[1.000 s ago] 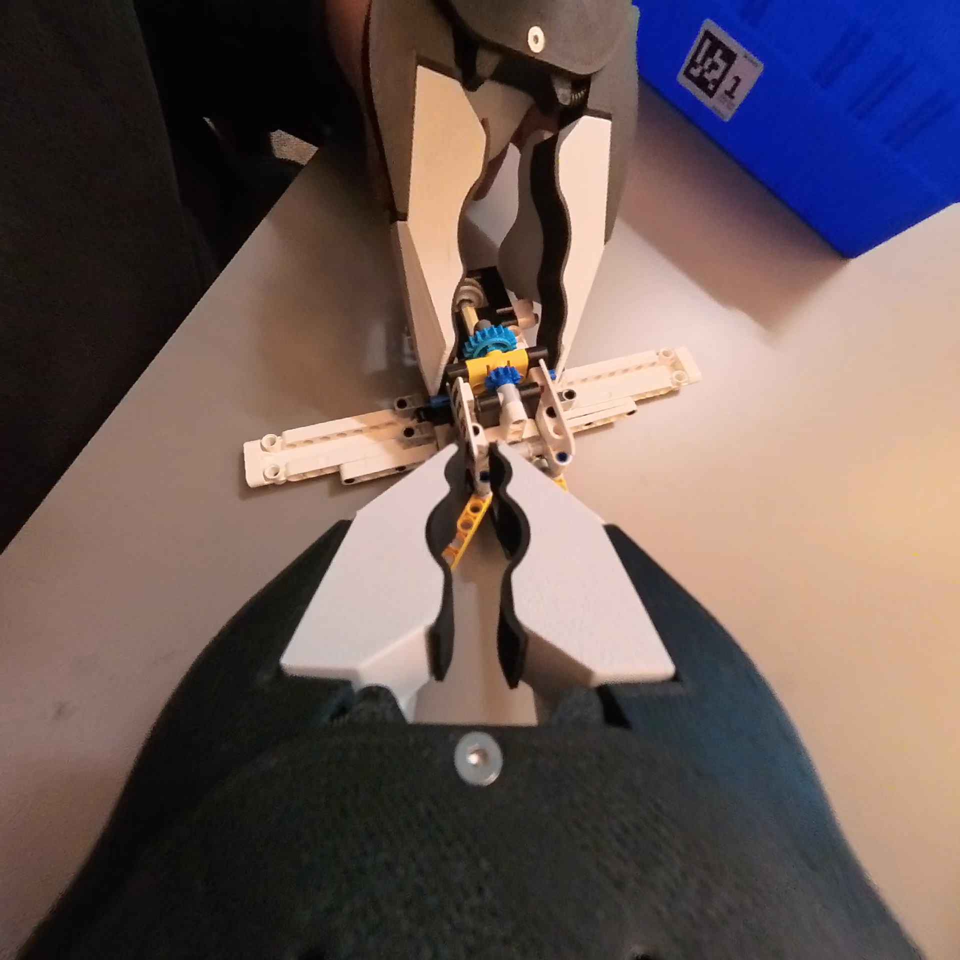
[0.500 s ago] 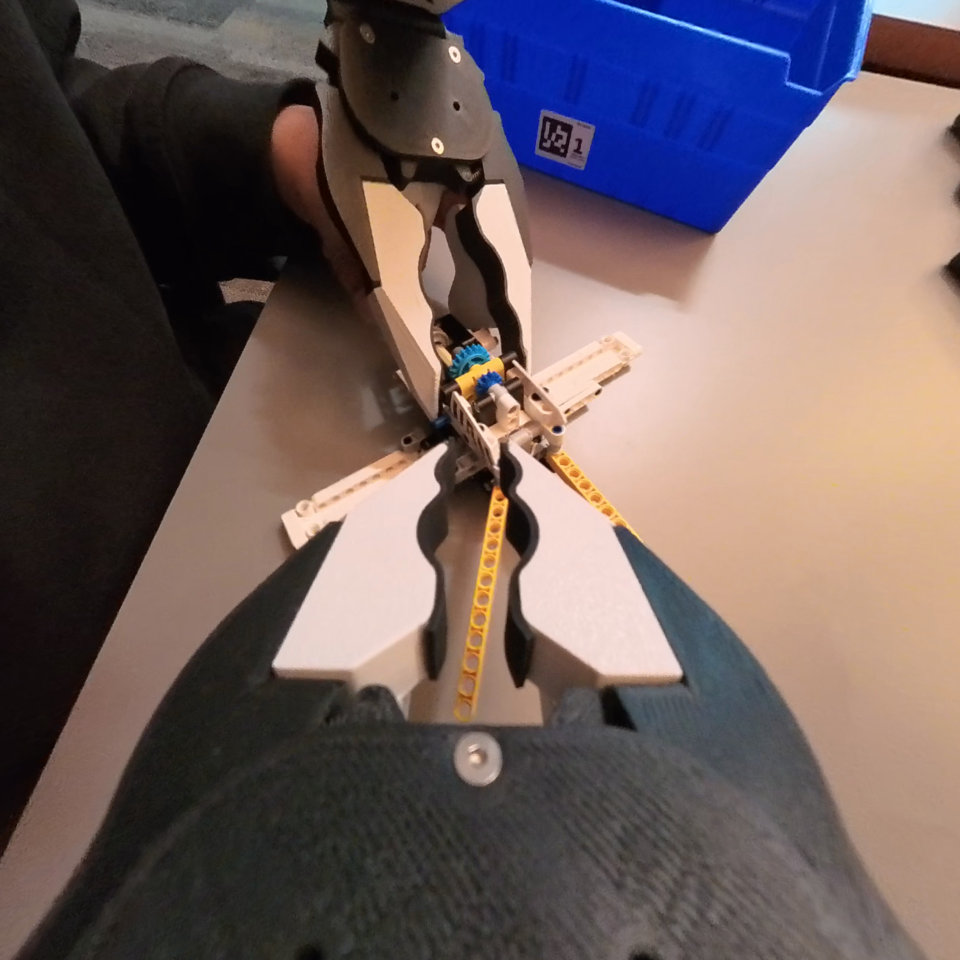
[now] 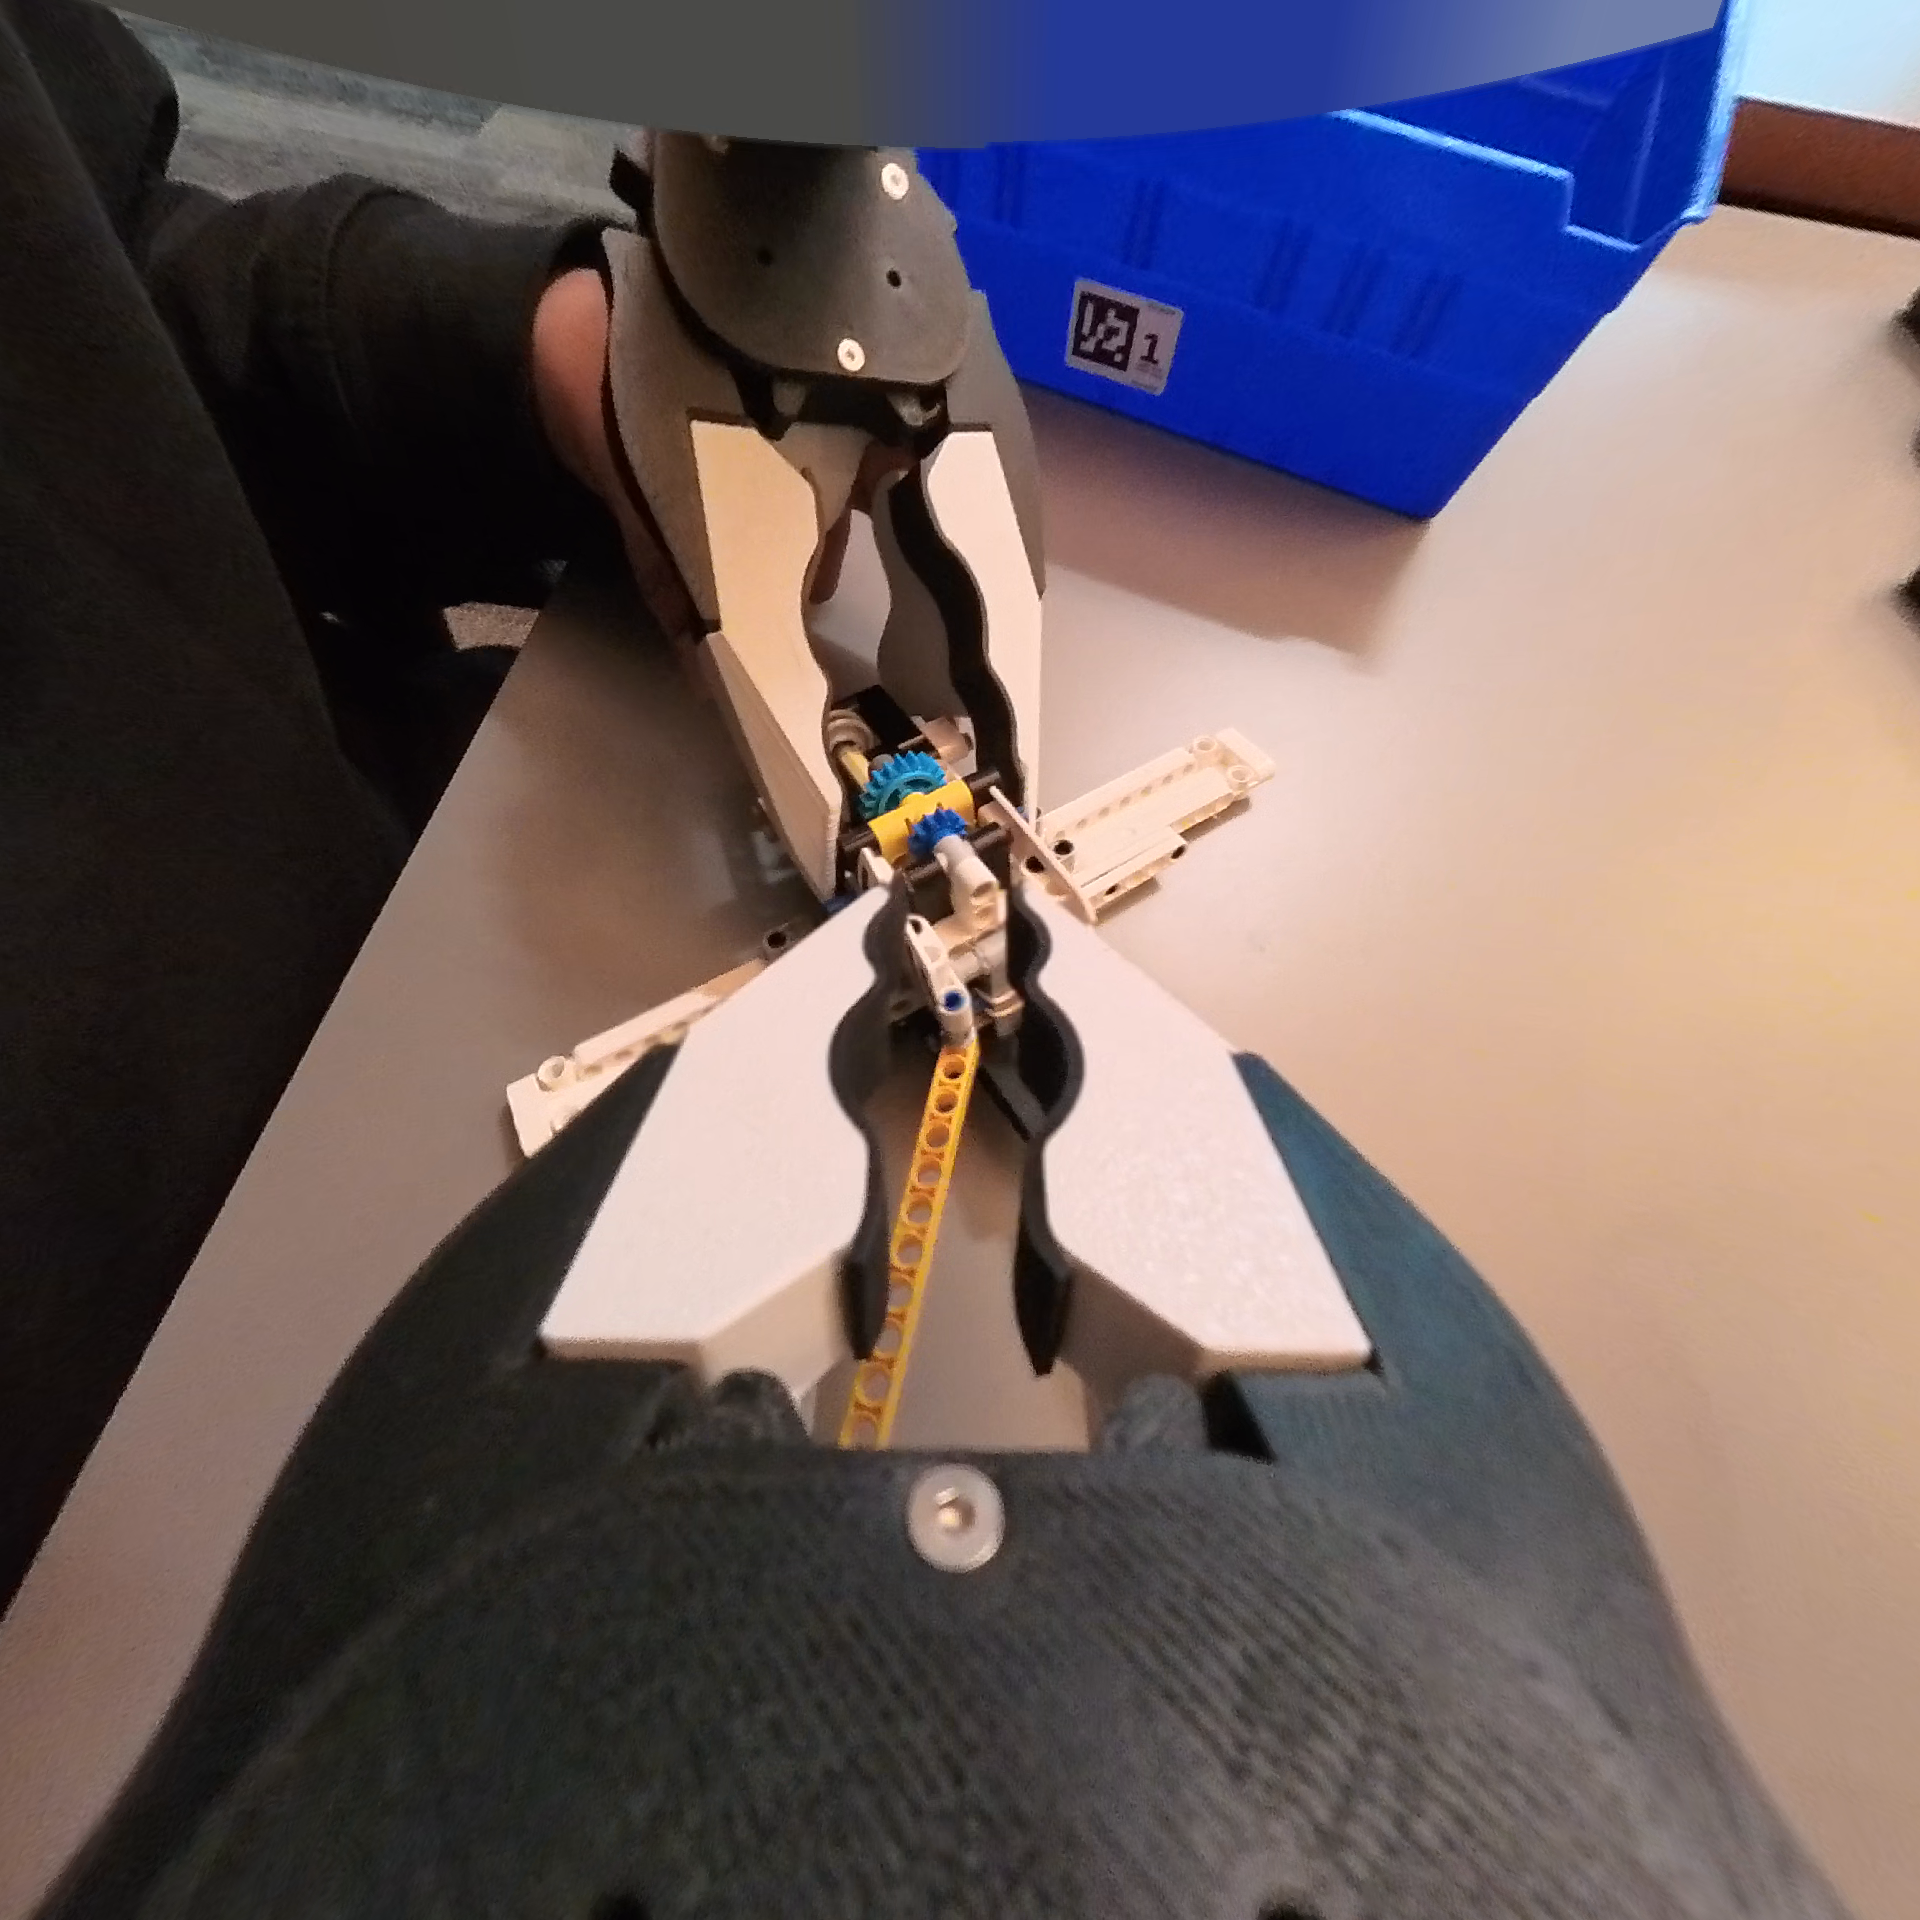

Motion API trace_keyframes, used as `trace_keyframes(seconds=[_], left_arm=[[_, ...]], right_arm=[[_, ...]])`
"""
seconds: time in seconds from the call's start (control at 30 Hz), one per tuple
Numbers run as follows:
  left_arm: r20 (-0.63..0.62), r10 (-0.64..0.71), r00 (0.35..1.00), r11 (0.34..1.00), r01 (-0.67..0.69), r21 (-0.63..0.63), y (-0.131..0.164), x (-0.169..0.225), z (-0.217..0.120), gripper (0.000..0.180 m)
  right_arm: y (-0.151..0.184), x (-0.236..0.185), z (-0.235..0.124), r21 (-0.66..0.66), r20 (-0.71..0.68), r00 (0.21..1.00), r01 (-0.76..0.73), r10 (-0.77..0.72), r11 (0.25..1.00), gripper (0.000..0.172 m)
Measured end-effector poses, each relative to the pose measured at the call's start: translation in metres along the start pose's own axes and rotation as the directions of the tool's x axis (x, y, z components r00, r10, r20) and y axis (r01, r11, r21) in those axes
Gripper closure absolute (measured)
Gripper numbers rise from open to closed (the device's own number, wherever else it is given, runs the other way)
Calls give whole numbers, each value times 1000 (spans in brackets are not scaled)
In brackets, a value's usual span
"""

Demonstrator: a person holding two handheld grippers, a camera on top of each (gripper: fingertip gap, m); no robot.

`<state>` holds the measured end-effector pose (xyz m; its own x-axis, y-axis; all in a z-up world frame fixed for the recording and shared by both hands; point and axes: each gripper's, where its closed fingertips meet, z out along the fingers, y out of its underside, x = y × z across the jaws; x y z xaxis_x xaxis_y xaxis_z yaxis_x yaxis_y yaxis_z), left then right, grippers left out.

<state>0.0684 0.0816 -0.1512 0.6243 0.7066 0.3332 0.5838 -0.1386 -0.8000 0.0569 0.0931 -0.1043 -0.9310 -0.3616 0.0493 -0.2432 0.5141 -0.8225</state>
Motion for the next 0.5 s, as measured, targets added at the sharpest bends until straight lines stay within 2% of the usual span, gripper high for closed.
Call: trace_keyframes(seconds=[0.13,0.27,0.33,0.4,0.47,0.5], left_arm=[[-2,-2,1000,1000,2,1,0,0,0,134],[3,1,1000,1000,-1,1,0,0,0,134],[13,7,1000,1000,-7,-3,0,0,0,133],[20,25,999,1000,-25,1,0,2,-1,125],[54,40,998,999,-40,-2,0,0,-4,111],[85,44,995,999,-45,2,-2,-3,-8,105]], right_arm=[[-3,5,-9,64,-54,993,-104,107,993,144],[4,11,-25,132,-197,967,-138,162,982,139],[3,9,-35,198,-266,946,-136,187,971,123],[7,14,-51,259,-398,888,-130,228,957,118],[16,20,-70,280,-549,797,-109,253,954,130],[21,19,-78,273,-594,766,-96,246,957,128]])
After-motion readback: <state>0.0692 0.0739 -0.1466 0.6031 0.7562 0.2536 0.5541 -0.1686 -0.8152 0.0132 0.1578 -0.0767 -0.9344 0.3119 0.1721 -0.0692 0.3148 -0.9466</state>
